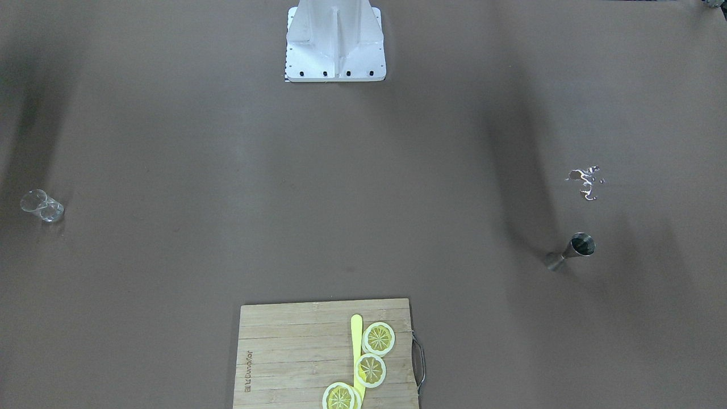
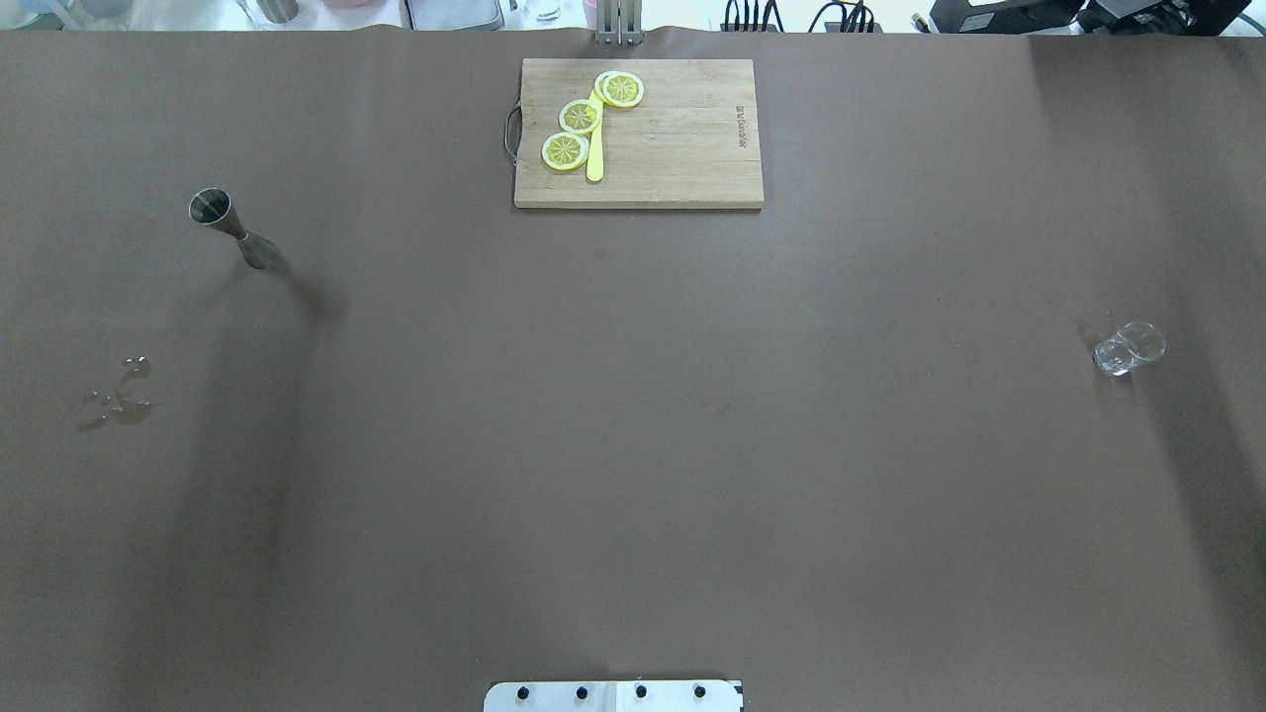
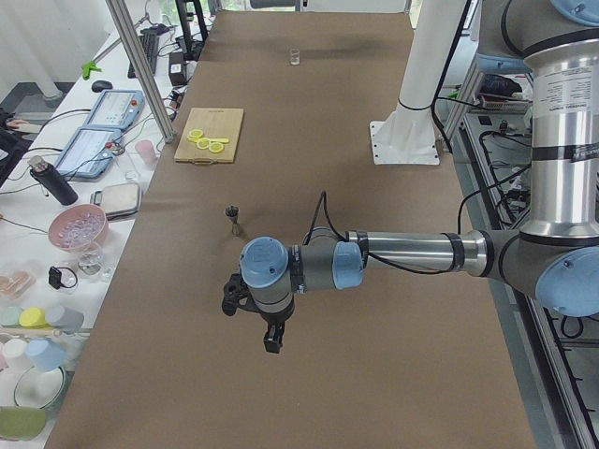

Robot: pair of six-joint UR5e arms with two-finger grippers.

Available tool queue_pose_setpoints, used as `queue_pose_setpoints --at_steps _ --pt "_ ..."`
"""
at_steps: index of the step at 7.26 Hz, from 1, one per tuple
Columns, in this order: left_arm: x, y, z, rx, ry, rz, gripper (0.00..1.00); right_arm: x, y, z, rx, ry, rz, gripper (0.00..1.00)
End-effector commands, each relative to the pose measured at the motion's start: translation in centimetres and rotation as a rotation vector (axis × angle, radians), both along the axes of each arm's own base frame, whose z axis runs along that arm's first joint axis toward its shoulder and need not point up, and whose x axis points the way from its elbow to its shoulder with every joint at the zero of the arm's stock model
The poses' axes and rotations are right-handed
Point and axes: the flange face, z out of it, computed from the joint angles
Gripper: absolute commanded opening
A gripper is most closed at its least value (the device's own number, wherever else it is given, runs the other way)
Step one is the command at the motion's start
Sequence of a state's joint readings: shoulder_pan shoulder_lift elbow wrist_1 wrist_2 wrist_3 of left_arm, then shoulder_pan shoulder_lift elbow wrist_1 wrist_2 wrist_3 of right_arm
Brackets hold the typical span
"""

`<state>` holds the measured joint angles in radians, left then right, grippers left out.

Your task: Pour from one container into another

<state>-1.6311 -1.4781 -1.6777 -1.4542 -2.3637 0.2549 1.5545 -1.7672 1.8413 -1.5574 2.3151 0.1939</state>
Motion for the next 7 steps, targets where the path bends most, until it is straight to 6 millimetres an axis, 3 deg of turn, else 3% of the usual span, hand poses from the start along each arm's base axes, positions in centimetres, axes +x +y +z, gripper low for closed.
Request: queue_pose_setpoints --at_steps 1,7 --pt "-0.05 -0.18 -0.19 0.006 0.000 0.001 0.98 -0.30 0.03 0.13 -0.003 0.005 -0.008 1.00" --pt "-0.05 -0.17 -0.12 0.006 0.000 0.002 0.98 -0.37 0.43 0.45 -0.018 -0.005 -0.009 1.00"
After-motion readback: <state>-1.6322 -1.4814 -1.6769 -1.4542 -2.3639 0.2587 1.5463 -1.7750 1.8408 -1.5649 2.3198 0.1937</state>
